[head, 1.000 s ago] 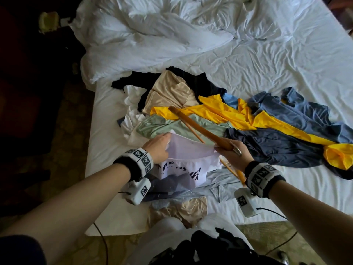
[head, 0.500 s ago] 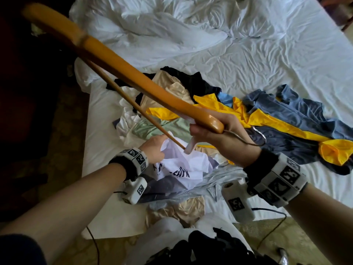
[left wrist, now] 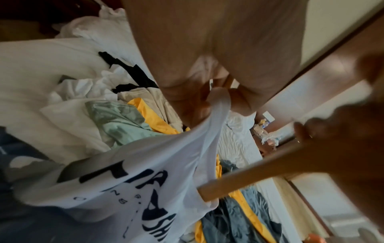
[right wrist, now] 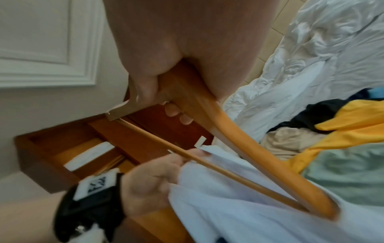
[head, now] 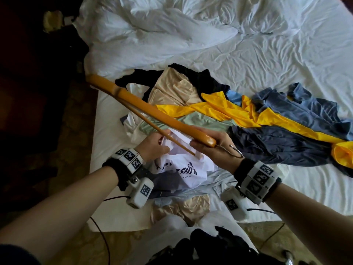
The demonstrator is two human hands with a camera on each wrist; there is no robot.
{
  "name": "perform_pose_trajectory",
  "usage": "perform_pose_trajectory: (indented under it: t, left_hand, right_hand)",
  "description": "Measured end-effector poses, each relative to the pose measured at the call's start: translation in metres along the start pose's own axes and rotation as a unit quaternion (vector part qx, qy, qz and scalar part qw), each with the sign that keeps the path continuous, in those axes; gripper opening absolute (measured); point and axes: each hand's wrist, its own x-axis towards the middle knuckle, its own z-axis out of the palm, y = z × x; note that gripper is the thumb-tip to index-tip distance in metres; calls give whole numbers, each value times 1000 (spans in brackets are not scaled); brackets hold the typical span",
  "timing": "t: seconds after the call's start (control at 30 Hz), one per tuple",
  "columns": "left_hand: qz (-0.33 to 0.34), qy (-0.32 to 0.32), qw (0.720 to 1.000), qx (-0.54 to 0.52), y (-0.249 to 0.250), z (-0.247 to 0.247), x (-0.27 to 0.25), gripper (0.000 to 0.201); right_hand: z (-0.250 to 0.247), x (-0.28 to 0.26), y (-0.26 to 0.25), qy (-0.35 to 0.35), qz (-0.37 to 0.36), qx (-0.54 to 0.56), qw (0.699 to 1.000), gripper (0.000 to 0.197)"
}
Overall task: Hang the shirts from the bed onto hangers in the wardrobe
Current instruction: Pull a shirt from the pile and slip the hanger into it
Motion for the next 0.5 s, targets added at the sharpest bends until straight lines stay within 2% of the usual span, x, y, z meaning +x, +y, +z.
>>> perform_pose_trajectory:
  t: [0.03,0.07,0.23,0.3,0.33,0.4,0.5]
  left_hand:
    - [2,17,1000,-10,-1,-2,-1,25]
    - [-3,34,999,-6,-3,-5,0,22]
    - [-31,147,984,100,-21,-16,4,35]
    - [-26,185,971,152,-26,-15,4,11]
    - [-24,190,965,179,-29,-13,5,12]
    - [-47,167,956,235,-34,-11,5,40]
    - [-65,151,943,289,-42,-17,5,47]
  right_hand:
    - [-3,0,8,-6,23,-7,1000,44]
    - [-6,-1,16,-12,41,-14,999,44]
    - [-22,-8,40,-41,99,-72,992,43]
    - [-25,-8,45,-40,110,-91,989,40]
    - [-26,-7,47,-35,117,-96,988,39]
    - [-27,-6,51,-24,132,-111,985,37]
    - [-33,-7,58,-23,146,-147,978,40]
